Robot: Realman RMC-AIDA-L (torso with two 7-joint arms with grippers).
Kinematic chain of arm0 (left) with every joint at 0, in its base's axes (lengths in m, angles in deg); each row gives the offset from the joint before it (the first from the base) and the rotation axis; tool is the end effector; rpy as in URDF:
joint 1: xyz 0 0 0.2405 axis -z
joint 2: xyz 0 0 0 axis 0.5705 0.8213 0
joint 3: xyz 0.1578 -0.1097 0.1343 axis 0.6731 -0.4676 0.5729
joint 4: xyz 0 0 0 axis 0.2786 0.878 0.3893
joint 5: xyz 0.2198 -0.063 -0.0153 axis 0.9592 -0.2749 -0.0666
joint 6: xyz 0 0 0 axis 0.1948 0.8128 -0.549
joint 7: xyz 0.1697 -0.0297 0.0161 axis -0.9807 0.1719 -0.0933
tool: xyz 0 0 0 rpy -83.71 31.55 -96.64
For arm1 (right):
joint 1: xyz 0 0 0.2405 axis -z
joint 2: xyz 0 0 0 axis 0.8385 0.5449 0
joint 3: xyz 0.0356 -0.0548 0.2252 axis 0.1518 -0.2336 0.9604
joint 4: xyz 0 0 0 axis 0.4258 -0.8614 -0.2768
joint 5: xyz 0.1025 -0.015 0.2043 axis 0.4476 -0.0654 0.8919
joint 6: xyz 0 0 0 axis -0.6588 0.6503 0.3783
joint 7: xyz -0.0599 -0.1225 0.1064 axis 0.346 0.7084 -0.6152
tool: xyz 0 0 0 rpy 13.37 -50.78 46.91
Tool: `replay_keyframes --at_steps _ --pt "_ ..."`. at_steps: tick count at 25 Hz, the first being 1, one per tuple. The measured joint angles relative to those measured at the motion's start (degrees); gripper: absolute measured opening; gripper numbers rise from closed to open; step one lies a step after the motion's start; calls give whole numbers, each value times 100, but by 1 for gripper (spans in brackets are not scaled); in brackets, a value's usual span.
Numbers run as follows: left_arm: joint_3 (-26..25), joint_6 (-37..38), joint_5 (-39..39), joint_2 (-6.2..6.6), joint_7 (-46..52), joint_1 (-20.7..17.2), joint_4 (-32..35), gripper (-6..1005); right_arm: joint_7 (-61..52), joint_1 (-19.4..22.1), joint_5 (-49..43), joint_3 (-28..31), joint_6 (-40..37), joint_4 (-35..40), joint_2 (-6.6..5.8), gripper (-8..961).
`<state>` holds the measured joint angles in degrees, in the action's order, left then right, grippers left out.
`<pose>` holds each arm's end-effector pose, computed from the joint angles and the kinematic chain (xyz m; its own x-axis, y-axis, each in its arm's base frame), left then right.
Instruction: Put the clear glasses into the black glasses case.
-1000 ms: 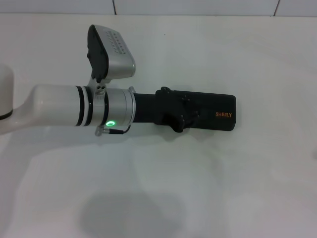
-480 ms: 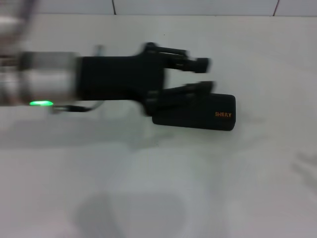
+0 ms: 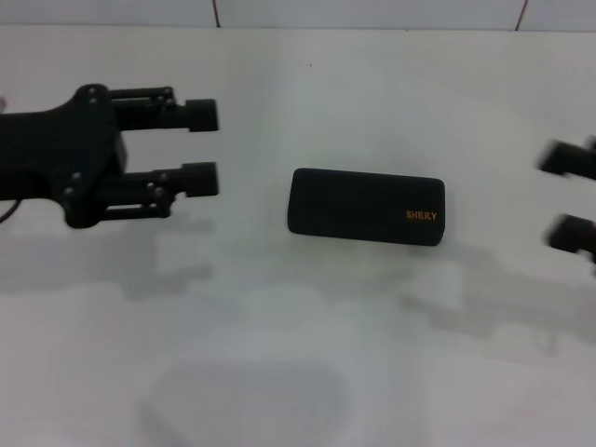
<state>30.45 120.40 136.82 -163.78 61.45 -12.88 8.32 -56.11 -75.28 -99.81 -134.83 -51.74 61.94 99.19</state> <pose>-0.1858 0.3030 0.0805 0.7133 0.1353 0.6877 0.1657 -0.9859 0.0220 0.2073 0.2699 0.0583 0.5470 -0.0735 -0.8339 -0.1794 -0.9833 -0.0310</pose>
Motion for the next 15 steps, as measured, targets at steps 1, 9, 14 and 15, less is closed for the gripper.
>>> replay_keyframes --at_steps 1,9,14,15 --pt "-3 5 20 9 -4 -9 -6 628 2 -142 44 -145 118 -35 12 576" --pt "-17 25 466 -122 -315 -160 -125 652 -1 -950 303 -859 887 -402 59 712" --pt "-69 19 497 -106 -458 -156 -235 654 -33 -1234 414 -1028 970 -555 72 734" --pt "-107 20 516 -104 -473 -152 -236 654 -35 -1273 448 -1033 937 -596 73 736"
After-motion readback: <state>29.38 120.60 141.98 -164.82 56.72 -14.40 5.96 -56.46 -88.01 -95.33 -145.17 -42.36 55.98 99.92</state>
